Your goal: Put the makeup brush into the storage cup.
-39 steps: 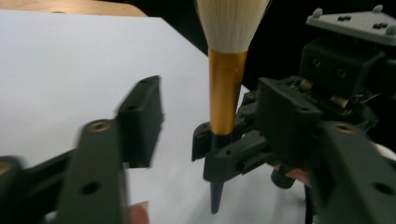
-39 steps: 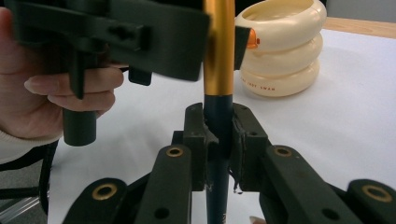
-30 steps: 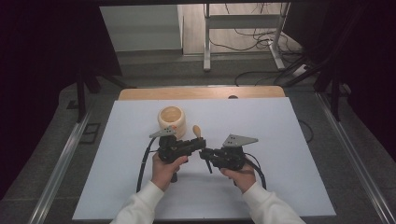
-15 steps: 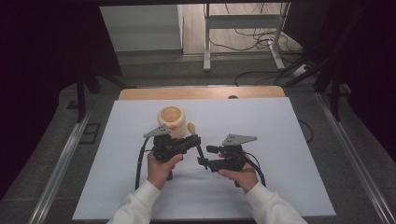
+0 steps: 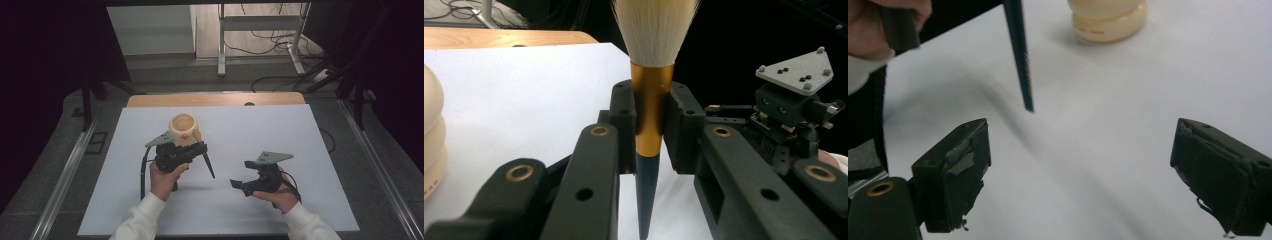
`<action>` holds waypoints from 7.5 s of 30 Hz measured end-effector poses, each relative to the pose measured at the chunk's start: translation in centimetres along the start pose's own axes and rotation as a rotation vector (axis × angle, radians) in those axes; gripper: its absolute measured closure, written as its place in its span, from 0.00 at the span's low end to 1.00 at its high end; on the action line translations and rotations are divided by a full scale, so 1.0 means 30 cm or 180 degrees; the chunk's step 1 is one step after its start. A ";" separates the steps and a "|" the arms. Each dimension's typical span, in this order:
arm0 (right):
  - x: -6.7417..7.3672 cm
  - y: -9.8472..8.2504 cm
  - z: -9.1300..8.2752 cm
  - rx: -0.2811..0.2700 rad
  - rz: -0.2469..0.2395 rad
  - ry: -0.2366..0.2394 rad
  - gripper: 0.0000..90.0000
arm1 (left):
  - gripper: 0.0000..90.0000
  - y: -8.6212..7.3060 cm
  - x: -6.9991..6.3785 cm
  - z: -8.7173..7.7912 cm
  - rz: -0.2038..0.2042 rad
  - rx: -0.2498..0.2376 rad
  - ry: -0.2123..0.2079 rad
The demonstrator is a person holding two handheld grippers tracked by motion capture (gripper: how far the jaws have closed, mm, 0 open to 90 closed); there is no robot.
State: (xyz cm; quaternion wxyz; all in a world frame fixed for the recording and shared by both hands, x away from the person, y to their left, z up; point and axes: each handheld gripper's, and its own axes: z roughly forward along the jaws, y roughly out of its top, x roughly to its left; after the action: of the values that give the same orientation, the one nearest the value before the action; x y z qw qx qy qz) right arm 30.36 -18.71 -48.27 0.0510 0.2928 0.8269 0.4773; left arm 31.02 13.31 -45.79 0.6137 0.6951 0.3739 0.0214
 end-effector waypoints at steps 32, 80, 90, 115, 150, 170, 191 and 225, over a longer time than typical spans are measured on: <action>-0.095 -0.129 -0.171 -0.0122 -0.0014 -0.0468 0.10 | 0.85 0.020 0.008 -0.036 0.0022 -0.0077 0.0024; -0.129 -0.137 -0.192 -0.0167 0.0092 -0.0547 0.10 | 0.85 0.193 0.065 -0.138 0.0128 -0.0306 0.0238; -0.121 -0.130 -0.186 -0.0155 0.0054 -0.0566 0.10 | 0.85 0.211 0.104 -0.180 0.0065 -0.0376 0.0356; -0.119 -0.131 -0.180 -0.0134 0.0038 -0.0550 0.10 | 0.85 0.311 0.203 -0.160 0.0083 -0.0349 0.0702; -0.121 -0.136 -0.182 -0.0120 0.0038 -0.0563 0.10 | 0.85 0.268 0.367 -0.074 -0.0019 -0.0268 0.1091; -0.123 -0.137 -0.181 -0.0113 0.0037 -0.0558 0.10 | 0.78 0.209 0.387 -0.015 -0.0037 -0.0025 0.1035; -0.117 -0.137 -0.177 -0.0105 0.0021 -0.0568 0.10 | 0.09 0.159 0.287 -0.101 0.0017 0.0260 0.1201; -0.121 -0.143 -0.170 -0.0041 0.0020 -0.0648 0.10 | 0.11 -0.217 0.127 -0.283 0.0244 0.0775 0.1233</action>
State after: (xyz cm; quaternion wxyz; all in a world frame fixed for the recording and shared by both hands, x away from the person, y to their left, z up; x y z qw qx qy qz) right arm 29.62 -26.11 -49.76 0.1351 0.3421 0.8135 0.4506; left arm 26.39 22.30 -50.98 0.4408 0.7606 0.4579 0.1324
